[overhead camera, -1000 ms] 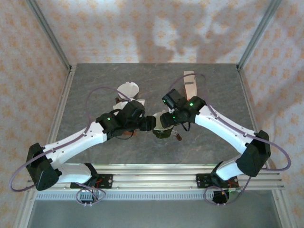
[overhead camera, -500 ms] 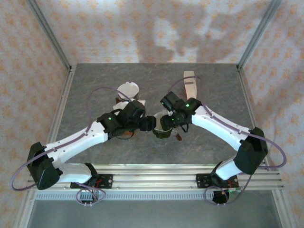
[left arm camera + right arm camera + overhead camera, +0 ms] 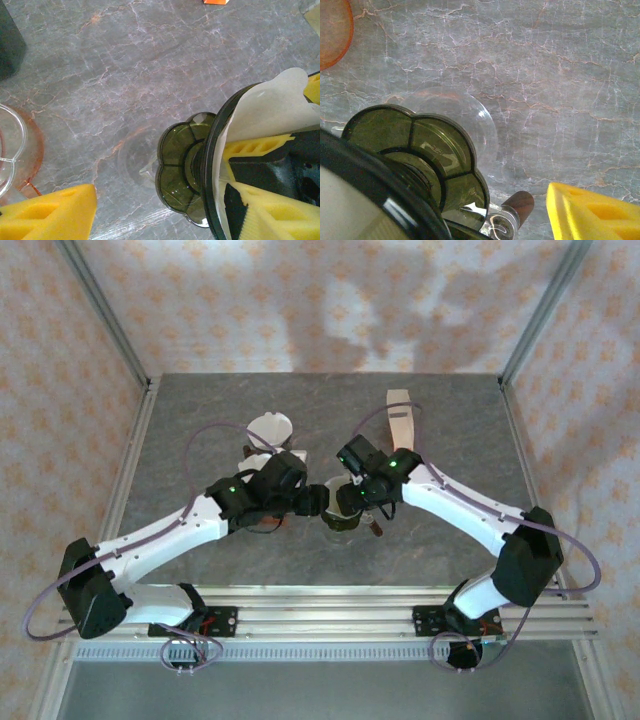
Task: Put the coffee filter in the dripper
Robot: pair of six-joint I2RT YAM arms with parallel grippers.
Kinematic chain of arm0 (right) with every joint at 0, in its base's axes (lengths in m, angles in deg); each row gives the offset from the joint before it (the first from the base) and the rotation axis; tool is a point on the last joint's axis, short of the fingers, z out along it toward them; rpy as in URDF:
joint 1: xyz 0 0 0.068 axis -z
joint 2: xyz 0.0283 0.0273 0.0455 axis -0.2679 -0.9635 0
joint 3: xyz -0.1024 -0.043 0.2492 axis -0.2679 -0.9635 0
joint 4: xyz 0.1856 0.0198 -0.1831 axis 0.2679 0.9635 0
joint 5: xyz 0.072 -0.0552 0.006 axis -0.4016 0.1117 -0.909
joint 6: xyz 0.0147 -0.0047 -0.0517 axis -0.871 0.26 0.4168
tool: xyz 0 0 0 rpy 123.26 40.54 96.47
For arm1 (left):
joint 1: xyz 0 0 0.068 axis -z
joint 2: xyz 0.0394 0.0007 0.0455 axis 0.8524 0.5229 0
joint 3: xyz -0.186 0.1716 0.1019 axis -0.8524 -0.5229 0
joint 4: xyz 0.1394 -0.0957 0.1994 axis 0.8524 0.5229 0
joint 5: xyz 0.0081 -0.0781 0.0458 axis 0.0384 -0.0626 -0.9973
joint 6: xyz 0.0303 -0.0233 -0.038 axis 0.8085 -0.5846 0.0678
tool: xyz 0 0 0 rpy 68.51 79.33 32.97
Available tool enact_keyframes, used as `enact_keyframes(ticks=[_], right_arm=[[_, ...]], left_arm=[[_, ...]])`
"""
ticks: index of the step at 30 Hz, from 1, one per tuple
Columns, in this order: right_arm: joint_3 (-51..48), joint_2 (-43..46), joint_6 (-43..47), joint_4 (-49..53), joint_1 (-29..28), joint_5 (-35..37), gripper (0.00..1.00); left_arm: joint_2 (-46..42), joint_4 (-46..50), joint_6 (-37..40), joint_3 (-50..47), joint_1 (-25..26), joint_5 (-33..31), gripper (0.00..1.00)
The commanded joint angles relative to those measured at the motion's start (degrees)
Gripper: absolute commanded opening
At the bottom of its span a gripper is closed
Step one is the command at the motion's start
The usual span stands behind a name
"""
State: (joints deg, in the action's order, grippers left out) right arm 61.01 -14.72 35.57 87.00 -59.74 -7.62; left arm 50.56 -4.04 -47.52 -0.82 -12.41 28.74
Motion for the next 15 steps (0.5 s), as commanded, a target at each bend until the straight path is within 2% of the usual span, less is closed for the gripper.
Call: enact_keyframes(ticks=[1,15], right_arm=[[-1.22,0.90,-0.83,-0.03,0.17,3.29,0.68],[-0.76,13.10,-3.80,-1.40,0.17,5.19,0.69]], left_arm=[[0.43,0.72,0.97,-0.59,-0.35,-0.18,0.70],[0.61,0.51,0.81,-0.95,-0.29,-0.35,0.69]])
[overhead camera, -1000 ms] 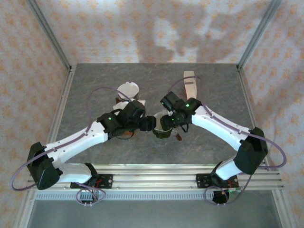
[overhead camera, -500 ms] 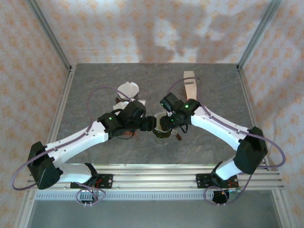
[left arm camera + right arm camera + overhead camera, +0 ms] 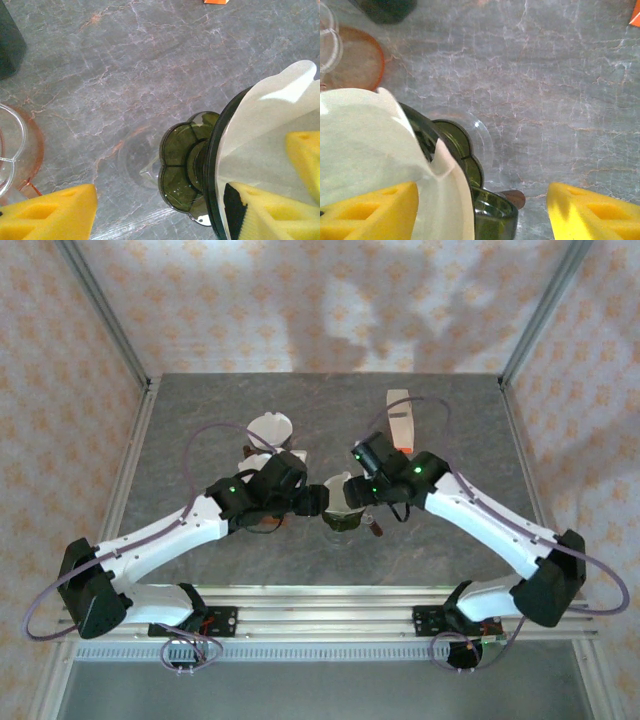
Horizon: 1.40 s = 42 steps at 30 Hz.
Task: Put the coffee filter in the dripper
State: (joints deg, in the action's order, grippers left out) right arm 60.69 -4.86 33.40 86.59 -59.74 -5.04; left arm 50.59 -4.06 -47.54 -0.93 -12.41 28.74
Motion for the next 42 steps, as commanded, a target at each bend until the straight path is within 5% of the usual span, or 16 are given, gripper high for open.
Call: enact_keyframes(ticks=[1,8,24,30,39,42], right_arm=[[-0.81,4.63,-2.09,-1.47,0.17,3.16,0.69],[-4.11,15.20,-5.26,-6.17,0.17,8.07,0.70],[-5.19,20.54,-7.32,-6.34,0.17,14.03,0.71],[-6.22,23.48,-7.27,-8.58,0.15,16.75,0.73],[-7.60,25.49,-7.56,-10.31,0.17,20.46,0.75],[-8.15,25.63,-8.13,-10.07,0.17,23.01,0.77]], left_arm=[[0.49,0.65,0.83,-0.83,-0.33,-0.35,0.70],[0.13,0.00,0.78,-0.40,-0.35,-0.58,0.75],[-3.82,-1.50,0.39,1.61,-0.27,-1.86,1.00],[-7.34,-2.39,-0.40,3.01,-0.32,-2.11,1.00],[-15.73,1.62,3.90,6.01,-0.84,-12.73,1.00],[-21.80,2.89,5.05,5.01,-5.96,-18.44,1.00]])
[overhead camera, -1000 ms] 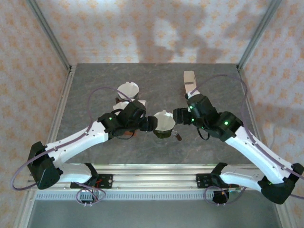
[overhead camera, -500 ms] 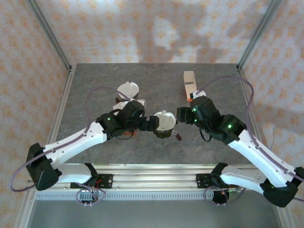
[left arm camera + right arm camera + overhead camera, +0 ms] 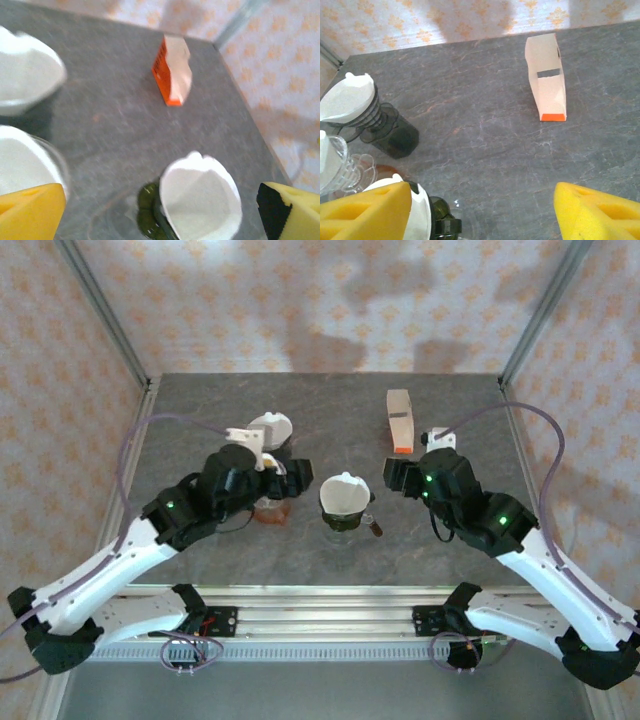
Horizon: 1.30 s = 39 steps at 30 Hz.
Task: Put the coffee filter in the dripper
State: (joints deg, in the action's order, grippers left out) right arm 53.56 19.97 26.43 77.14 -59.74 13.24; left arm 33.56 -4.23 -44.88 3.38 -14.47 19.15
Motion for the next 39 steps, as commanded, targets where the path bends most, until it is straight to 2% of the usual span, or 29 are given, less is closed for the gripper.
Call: enact_keyframes(ticks=[1,3,4,7,9,13,17,19,23,29,31,33,35,37,39], right_arm=[[-1.41,0.92,-1.43,-0.81,0.17,5.93,0.80],[-2.33,1.19,-2.08,-1.36,0.17,7.83,0.87],[-2.89,1.36,-2.54,-1.62,0.15,8.73,1.00],[-4.15,1.80,-3.27,-2.24,0.17,10.30,1.00],[-5.06,2.15,-3.38,-2.98,0.18,11.21,1.00],[-6.57,2.82,-3.73,-4.00,0.17,12.57,1.00],[-7.29,3.51,-3.91,-4.14,0.17,13.62,1.00],[-7.98,4.19,-3.79,-4.43,0.17,13.64,1.00],[-9.66,5.48,-3.66,-4.99,0.17,14.69,1.00],[-9.91,6.04,-3.12,-3.54,0.17,15.77,1.00],[-9.85,6.03,-3.64,-2.87,0.17,17.33,1.00],[-10.06,6.03,-3.39,-3.11,0.16,18.14,1.00],[-10.20,5.87,-2.56,-3.59,0.17,18.83,1.00],[-10.37,5.60,-1.83,-3.99,0.17,19.55,1.00],[-11.01,5.75,-2.63,-4.39,0.17,22.33,1.00]], left_arm=[[-7.23,2.63,3.92,-0.33,-6.66,-9.61,1.00],[-11.01,1.92,4.95,-2.53,-12.01,-12.43,1.00],[-12.50,1.00,6.27,-3.99,-14.61,-14.39,1.00],[-14.02,-2.44,11.41,-9.20,-21.02,-21.07,1.00],[-13.46,-6.09,14.28,-13.37,-25.46,-23.22,1.00],[-8.77,-15.01,16.54,-21.52,-35.57,-17.69,1.00],[1.57,-23.12,17.07,-26.52,-44.95,-13.94,1.00],[5.88,-26.88,17.49,-27.95,-47.95,-12.34,1.00],[10.40,-38.17,20.57,-32.78,-47.99,-14.45,1.00],[16.02,-63.95,23.48,-43.09,-47.44,-17.65,1.00],[18.88,-64.81,23.27,-42.27,-47.86,-14.44,1.00],[21.56,-72.93,23.59,-44.23,-46.93,-12.57,1.00],[24.00,-75.58,24.84,-44.05,-45.26,-15.21,1.00],[24.21,-70.23,25.25,-41.36,-44.57,-15.25,1.00],[24.81,-72.62,26.79,-41.84,-43.66,-15.48,1.00]])
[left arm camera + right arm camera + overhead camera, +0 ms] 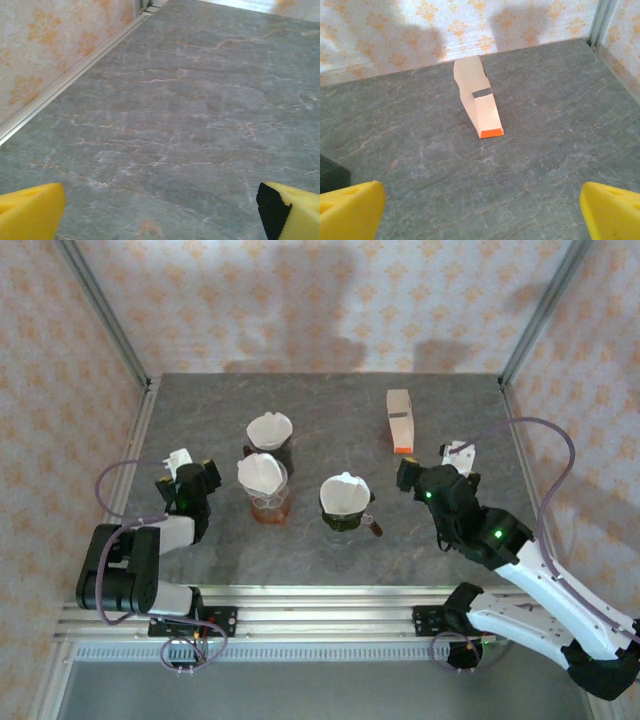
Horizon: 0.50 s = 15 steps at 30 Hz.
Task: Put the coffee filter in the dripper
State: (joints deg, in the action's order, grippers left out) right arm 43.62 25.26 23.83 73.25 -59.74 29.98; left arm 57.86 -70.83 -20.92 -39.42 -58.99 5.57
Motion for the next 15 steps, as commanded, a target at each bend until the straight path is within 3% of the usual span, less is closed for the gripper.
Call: enact_keyframes(ticks=[1,3,6,7,8,9,10,12,15], right_arm=[[-2.03,0.84,0.23,-1.45,0.17,6.84,1.00],[-3.65,1.56,0.22,-3.11,0.17,8.26,1.00],[-4.36,2.13,-0.50,-3.32,0.20,8.41,1.00],[-4.51,2.23,-0.56,-3.31,0.19,8.63,1.00],[-4.56,2.25,-0.47,-3.28,0.18,9.01,1.00],[-4.54,2.40,-0.54,-2.95,0.24,9.76,1.00],[-4.56,2.60,-0.59,-2.68,0.26,10.51,1.00],[-4.92,3.31,0.57,-3.40,0.26,11.52,1.00],[-6.44,4.07,7.07,-8.04,0.33,10.25,1.00]], left_arm=[[0.26,-9.27,3.63,-1.78,1.59,-1.27,1.00],[1.73,-18.16,4.74,-4.46,1.90,-1.19,1.00],[1.36,-8.79,4.85,-0.23,2.08,0.34,1.00],[2.60,-10.91,6.45,-0.49,2.55,2.81,1.00],[4.59,-15.05,6.51,-2.54,2.84,2.68,1.00],[8.85,-30.75,7.12,-6.99,2.79,1.66,1.00],[9.69,-34.65,7.32,-7.97,2.62,1.71,1.00],[3.98,-17.46,5.43,-4.37,2.62,1.91,1.00],[8.15,-27.04,7.52,-5.22,2.97,1.56,1.00]])
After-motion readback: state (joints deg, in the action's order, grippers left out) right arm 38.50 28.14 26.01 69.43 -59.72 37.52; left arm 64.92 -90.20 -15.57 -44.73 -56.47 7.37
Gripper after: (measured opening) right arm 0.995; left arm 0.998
